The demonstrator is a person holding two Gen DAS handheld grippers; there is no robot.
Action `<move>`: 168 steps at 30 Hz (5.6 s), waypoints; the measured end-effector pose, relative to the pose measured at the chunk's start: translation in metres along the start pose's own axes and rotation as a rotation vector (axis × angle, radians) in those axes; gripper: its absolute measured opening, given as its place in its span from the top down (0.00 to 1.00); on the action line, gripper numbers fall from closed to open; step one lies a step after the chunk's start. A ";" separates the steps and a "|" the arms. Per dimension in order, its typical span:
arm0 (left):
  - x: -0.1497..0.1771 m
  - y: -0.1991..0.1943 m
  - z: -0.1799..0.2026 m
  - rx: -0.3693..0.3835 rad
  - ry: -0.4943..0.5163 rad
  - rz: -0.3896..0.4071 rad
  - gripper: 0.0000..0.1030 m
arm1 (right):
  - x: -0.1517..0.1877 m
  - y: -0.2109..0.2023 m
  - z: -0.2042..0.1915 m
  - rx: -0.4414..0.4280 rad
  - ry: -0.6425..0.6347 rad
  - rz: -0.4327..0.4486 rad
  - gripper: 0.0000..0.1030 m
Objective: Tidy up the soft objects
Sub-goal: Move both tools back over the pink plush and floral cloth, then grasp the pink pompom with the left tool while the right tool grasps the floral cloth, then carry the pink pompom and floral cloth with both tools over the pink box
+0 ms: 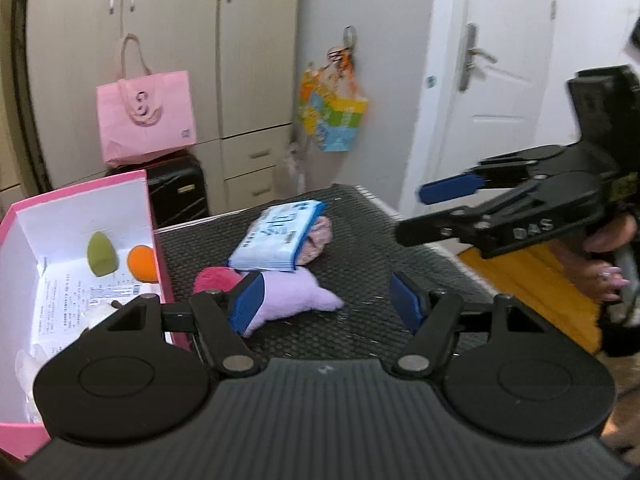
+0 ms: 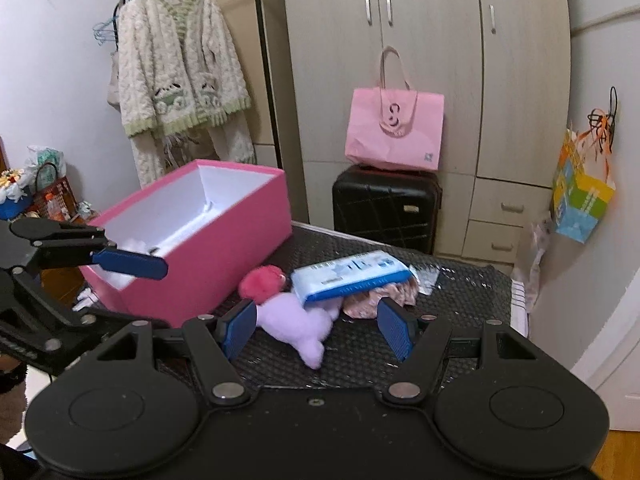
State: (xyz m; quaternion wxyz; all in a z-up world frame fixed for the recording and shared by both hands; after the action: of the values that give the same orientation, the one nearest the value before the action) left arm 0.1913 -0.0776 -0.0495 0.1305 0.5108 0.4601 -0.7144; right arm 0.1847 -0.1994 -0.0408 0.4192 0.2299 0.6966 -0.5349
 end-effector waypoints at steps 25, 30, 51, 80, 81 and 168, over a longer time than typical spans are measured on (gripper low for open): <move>0.006 0.110 -0.024 -0.412 0.103 -0.051 0.49 | 0.015 0.143 0.063 -0.033 -0.207 -0.071 0.24; 0.009 0.120 -0.028 -0.477 0.088 -0.065 0.48 | 0.012 0.158 0.064 -0.063 -0.217 -0.060 0.18; 0.022 0.118 -0.032 -0.543 0.040 -0.016 0.95 | 0.030 0.126 0.053 -0.044 -0.240 -0.010 0.86; 0.024 0.136 -0.042 -0.556 0.051 -0.130 0.55 | 0.033 0.068 0.049 -0.001 -0.132 0.084 0.85; 0.025 0.136 -0.042 -0.553 0.038 -0.127 0.55 | 0.033 0.067 0.048 -0.004 -0.130 0.083 0.85; 0.008 -0.088 -0.144 -0.241 -0.082 0.121 0.67 | -0.075 0.049 -0.174 -0.260 -0.177 0.109 0.83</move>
State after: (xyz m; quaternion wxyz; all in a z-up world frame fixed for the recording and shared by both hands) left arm 0.2175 0.0862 -0.0178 0.2528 0.4886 0.5052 -0.6649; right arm 0.2042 -0.0112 0.0081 0.5335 0.1629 0.7069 -0.4348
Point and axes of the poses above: each gripper's, at about its wrist camera, not at the fingertips, and y roughly the way its jaws point, z to its right, x to its underside, the point moved 6 cm from there along y, roughly the way its jaws point, and after that the axes turned 1 degree about z, right-handed, at the moved point
